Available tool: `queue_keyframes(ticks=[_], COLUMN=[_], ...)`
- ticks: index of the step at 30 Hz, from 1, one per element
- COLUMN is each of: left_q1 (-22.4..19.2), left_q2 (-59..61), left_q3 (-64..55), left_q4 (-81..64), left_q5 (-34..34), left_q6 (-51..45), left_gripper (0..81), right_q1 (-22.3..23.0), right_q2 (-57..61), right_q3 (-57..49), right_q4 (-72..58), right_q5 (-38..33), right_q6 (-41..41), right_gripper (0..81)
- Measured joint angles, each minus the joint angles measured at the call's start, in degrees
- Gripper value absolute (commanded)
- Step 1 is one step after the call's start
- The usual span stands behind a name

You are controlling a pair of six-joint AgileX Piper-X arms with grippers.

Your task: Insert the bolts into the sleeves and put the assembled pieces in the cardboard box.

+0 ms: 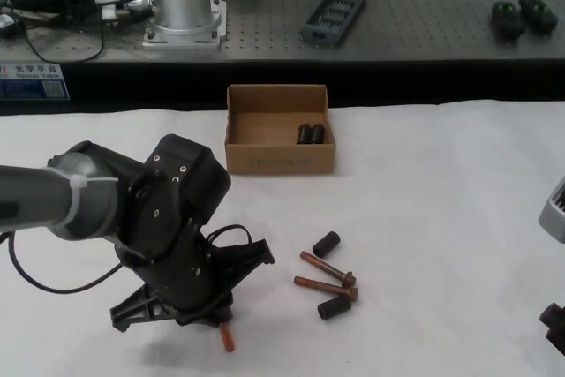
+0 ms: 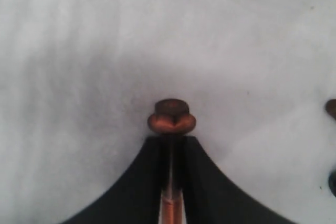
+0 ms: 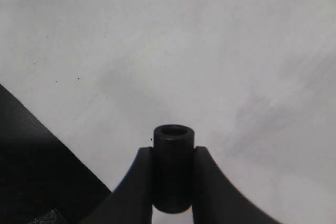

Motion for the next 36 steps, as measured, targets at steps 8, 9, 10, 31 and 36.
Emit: queue_keyframes(ticks=[8, 9, 10, 31, 36], left_q1=[-0.09, -0.09, -0.09, 2.32, 2.49], left_q2=[0.00, 0.00, 0.00, -15.55, -21.59], left_q3=[0.00, 0.00, 0.00, -0.17, -0.17], left_q4=[-0.46, -0.46, -0.46, -14.61, -26.61], left_q5=[-0.64, -0.42, 0.01, 13.95, 20.61], left_q6=[2.61, 3.12, 3.78, 20.44, 19.09], left_gripper=[0.6, 0.6, 0.6, 0.6, 0.6], right_q1=[0.00, 0.00, 0.00, 2.93, 6.67], right_q2=[0.00, 0.00, 0.00, 2.31, 6.31], right_q3=[0.00, 0.00, 0.00, 0.00, 0.00], right_q4=[0.00, 0.00, 0.00, -32.02, -38.09], right_q5=[0.06, 0.06, 0.06, -28.45, -29.27], right_q6=[0.00, 0.00, 0.00, 26.15, 29.11], right_gripper=[2.8, 2.8, 2.8, 2.8, 2.8])
